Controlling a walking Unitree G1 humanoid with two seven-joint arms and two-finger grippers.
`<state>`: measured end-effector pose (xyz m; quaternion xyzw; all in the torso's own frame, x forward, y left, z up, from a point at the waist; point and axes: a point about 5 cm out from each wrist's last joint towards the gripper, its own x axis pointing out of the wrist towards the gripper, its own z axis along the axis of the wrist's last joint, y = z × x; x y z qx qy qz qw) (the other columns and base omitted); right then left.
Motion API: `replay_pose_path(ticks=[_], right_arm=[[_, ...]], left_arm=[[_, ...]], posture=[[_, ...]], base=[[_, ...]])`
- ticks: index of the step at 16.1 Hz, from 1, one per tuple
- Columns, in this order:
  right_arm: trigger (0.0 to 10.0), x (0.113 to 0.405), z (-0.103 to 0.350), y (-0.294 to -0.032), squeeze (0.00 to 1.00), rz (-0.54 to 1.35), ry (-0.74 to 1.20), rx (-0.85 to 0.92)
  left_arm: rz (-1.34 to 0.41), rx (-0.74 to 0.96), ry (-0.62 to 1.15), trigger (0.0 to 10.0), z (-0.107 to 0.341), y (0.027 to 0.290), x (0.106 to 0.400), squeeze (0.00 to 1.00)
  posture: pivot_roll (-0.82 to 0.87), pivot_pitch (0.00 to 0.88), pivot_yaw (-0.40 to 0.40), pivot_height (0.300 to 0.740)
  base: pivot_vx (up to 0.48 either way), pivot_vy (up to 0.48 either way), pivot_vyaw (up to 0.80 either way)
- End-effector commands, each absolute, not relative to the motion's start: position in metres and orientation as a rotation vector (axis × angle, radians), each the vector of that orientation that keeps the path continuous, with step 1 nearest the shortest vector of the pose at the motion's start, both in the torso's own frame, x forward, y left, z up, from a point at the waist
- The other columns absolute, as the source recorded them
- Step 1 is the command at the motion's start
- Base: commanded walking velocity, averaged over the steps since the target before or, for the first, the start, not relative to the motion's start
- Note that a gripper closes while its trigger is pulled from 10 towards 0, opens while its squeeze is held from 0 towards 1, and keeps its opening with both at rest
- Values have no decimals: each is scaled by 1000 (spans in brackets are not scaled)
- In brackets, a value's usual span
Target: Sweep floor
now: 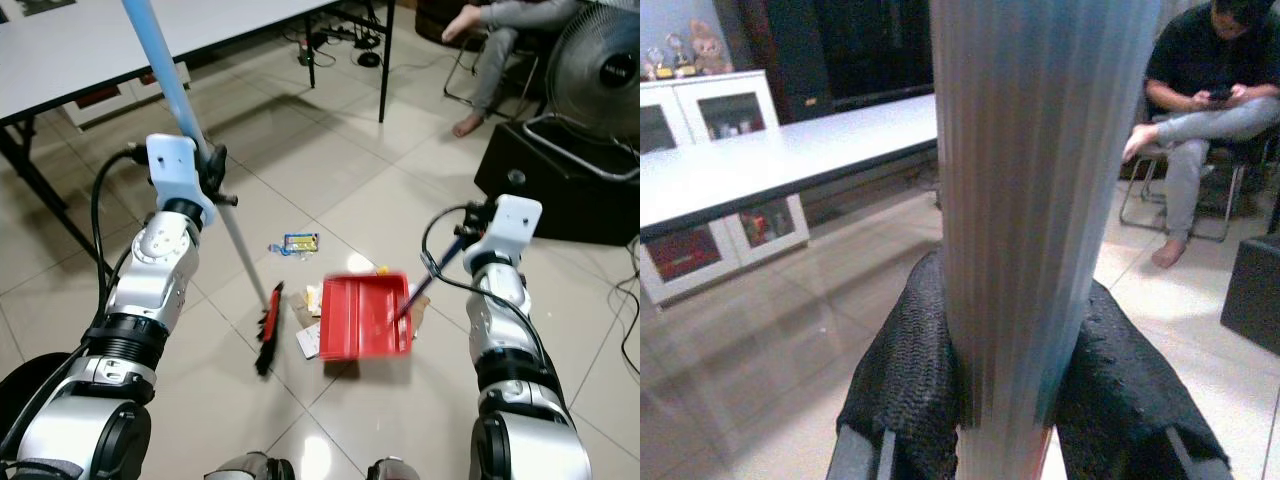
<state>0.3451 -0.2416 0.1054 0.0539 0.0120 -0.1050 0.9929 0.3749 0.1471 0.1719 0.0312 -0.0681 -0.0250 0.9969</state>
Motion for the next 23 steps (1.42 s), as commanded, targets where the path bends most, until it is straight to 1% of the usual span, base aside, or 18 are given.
replay_pose_path(ticks=[1, 3, 5, 8, 9, 14, 17, 23], right_arm=[[10000, 344, 111, -251, 0, -244, 1, 109], [10000, 340, 108, -256, 0, -255, 12, 102], [10000, 340, 108, -255, 0, -248, 11, 107], [10000, 342, 108, -249, 0, -231, 9, 114], [10000, 342, 108, -249, 0, -232, 5, 111], [10000, 343, 105, -240, 0, -224, 12, 126], [10000, 344, 105, -240, 0, -216, 12, 131], [10000, 343, 106, -241, 0, -232, 1, 132]], left_arm=[[-46, 69, -199, 10000, 186, 149, 377, 0], [-50, 67, -192, 10000, 183, 148, 376, 0], [-55, 68, -188, 10000, 180, 147, 376, 0], [-56, 67, -183, 10000, 178, 147, 375, 0], [-55, 67, -181, 10000, 177, 148, 375, 0], [-60, 68, -176, 10000, 174, 147, 373, 0], [-64, 68, -173, 10000, 174, 147, 373, 0], [-64, 67, -171, 10000, 174, 146, 373, 0]], posture=[[-79, 36, 44, 740], [-85, 34, 45, 740], [-86, 31, 48, 740], [-84, 28, 50, 740], [-84, 23, 53, 740], [-83, 16, 57, 740], [-85, 15, 59, 740], [-84, 27, 60, 740]], base=[[0, 0, 0], [0, 0, 0], [0, 0, 0], [0, 0, -575], [0, 0, 0], [262, 0, 0], [274, 0, -533], [279, 0, 0]])
